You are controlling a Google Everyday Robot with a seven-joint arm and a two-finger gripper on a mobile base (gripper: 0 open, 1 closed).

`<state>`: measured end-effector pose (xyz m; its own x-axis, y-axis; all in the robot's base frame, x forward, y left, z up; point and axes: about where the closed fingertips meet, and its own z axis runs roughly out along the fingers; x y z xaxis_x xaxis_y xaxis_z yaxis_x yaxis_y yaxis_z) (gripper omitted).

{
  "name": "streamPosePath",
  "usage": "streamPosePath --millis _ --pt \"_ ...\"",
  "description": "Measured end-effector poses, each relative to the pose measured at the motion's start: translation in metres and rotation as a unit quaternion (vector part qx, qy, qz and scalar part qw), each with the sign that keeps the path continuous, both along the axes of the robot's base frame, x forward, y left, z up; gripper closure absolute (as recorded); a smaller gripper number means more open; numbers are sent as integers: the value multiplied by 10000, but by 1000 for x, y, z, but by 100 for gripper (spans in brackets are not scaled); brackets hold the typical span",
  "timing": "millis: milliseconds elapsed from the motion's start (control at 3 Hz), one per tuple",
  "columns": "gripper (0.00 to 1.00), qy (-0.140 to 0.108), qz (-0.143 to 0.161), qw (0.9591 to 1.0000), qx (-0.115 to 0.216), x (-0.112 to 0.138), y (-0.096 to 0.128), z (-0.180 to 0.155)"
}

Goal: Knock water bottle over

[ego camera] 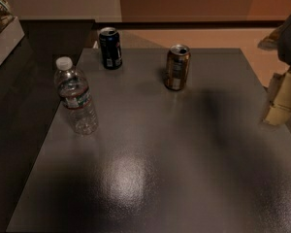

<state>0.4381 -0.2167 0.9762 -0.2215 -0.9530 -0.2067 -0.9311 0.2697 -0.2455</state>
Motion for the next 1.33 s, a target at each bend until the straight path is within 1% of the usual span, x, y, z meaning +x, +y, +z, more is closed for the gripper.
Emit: streamPosePath --millis 333,667,1000,1333 --pt "0 4 12 10000 52 0 1 1" --pt "0 57 159 9990 414 -2 15 0" --pt "0 58 484 9946 915 -3 54 0" --pt "0 -73 774 9885 1300 4 92 -2"
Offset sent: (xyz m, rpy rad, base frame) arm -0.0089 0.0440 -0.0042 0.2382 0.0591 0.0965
